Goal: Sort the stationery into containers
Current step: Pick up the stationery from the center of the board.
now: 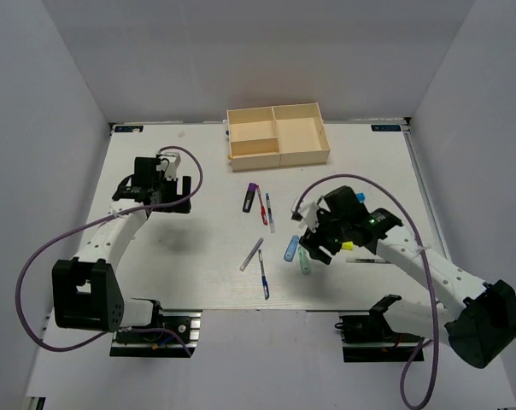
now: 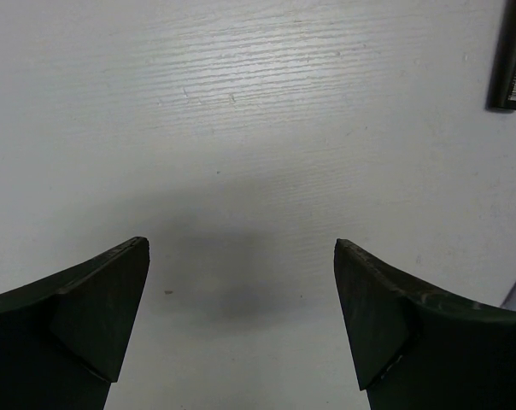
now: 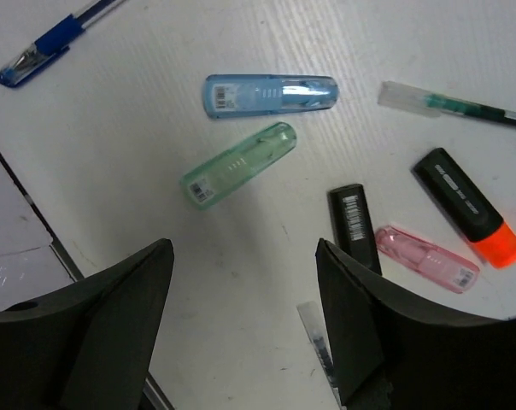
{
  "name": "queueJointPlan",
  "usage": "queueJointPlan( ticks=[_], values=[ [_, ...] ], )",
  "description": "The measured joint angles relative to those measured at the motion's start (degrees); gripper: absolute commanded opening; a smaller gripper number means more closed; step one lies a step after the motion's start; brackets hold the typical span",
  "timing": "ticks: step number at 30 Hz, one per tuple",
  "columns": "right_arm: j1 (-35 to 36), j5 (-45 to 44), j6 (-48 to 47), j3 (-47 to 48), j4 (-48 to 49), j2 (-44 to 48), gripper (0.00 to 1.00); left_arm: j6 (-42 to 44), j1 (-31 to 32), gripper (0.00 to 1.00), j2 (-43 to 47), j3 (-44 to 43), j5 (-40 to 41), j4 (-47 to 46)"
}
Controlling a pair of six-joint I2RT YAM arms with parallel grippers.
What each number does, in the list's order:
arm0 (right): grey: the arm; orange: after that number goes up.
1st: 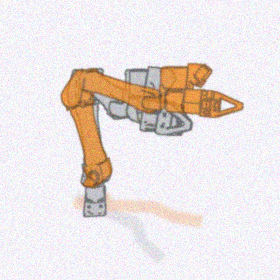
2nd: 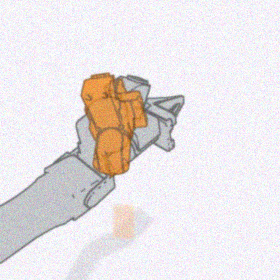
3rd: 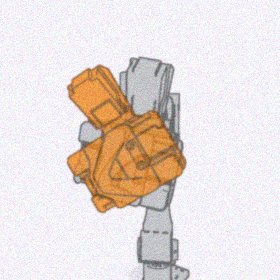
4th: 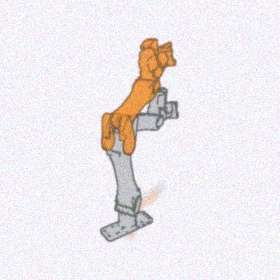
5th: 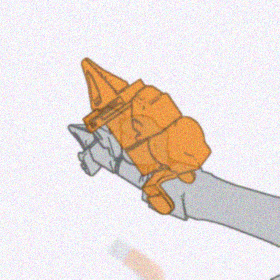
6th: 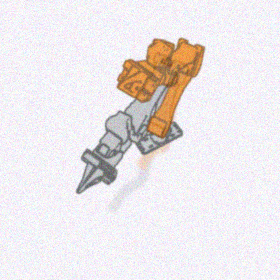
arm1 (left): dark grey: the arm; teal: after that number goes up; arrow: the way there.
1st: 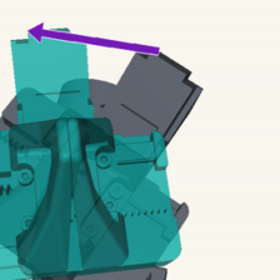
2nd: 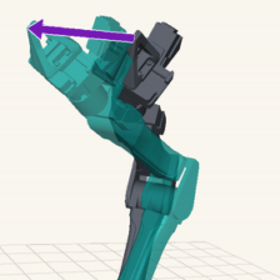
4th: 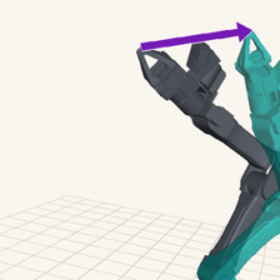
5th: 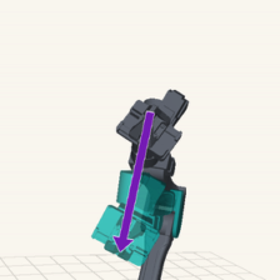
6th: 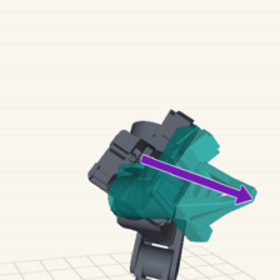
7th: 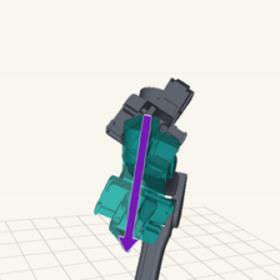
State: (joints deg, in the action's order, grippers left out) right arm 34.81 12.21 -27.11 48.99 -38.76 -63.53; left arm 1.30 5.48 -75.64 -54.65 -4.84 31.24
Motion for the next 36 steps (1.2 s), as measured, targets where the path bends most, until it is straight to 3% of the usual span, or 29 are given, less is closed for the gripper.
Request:
queueJointPlan(
  ticks=[4,10,16,36],
  values=[
    [4.8,-3.1,1.6,-0.8,1.3,-4.4,0.73,-0.8,0.0,0.98,-2.5,-0.9,0.5,0.0],
    [6.0,-8.9,10.6,-0.4,3.5,-13.9,0.78,-2.3,0.0,0.98,-5.1,-2.9,1.4,0.5],
    [7.3,-9.1,19.2,3.2,4.0,-21.3,0.80,-2.9,0.0,0.98,-5.9,-3.6,2.4,0.5],
    [8.9,-8.0,24.7,1.8,7.4,-27.0,0.62,-3.9,-0.1,0.98,-6.2,-2.6,8.9,-0.9]
  ],
)
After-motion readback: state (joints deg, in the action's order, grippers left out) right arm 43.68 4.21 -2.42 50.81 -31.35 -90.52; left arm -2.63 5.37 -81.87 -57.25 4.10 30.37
